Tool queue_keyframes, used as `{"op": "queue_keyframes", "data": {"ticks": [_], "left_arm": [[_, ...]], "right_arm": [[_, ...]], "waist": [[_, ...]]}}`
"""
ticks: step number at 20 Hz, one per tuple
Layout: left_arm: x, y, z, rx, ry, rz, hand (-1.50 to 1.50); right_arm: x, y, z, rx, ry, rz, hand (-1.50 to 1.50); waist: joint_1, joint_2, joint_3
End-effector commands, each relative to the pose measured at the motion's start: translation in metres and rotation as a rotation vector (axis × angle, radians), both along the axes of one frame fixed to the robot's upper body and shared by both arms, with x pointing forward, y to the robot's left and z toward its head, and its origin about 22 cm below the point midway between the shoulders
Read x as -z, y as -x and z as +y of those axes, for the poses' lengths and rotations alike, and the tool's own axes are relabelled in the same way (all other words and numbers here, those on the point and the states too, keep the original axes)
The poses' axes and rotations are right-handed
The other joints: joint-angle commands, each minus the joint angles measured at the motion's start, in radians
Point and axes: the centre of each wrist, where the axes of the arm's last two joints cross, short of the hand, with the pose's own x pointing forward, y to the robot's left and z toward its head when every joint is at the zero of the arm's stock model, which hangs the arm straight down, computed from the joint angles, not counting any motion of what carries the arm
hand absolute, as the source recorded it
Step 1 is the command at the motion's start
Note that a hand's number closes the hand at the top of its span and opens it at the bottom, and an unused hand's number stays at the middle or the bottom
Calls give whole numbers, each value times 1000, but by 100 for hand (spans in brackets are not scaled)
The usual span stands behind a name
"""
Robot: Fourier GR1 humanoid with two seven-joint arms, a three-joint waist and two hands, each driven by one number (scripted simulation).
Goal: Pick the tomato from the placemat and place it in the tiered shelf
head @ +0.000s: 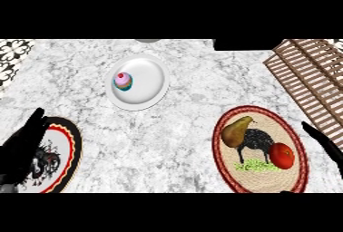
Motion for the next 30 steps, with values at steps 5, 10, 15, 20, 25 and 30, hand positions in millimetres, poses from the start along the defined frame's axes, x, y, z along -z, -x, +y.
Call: {"op": "queue_keyframes", "data": {"ticks": [5, 10, 15, 20, 25, 30], "left_arm": [[2, -9, -15, 31, 26, 0, 0], [-3, -21, 0, 26, 15, -15, 0], [5, -8, -7, 36, 5, 13, 0], [10, -14, -3, 35, 10, 3, 0], [10, -16, -2, 38, 26, -5, 0], [10, -20, -17, 24, 11, -3, 0]], "right_arm": [[-38, -3, -12, -88, 473, 298, -150], [-40, -11, 16, -123, 623, 384, -150], [-47, -35, 20, -126, 705, 423, -150], [-21, -36, 13, -141, 721, 448, -150], [-4, -55, 5, -143, 723, 463, -150], [39, -68, -21, -126, 735, 452, -150]], "waist": [[32, 6, 0], [36, 8, 2], [34, 5, 3], [22, 3, 3], [21, 3, 3], [24, 5, 4]]}}
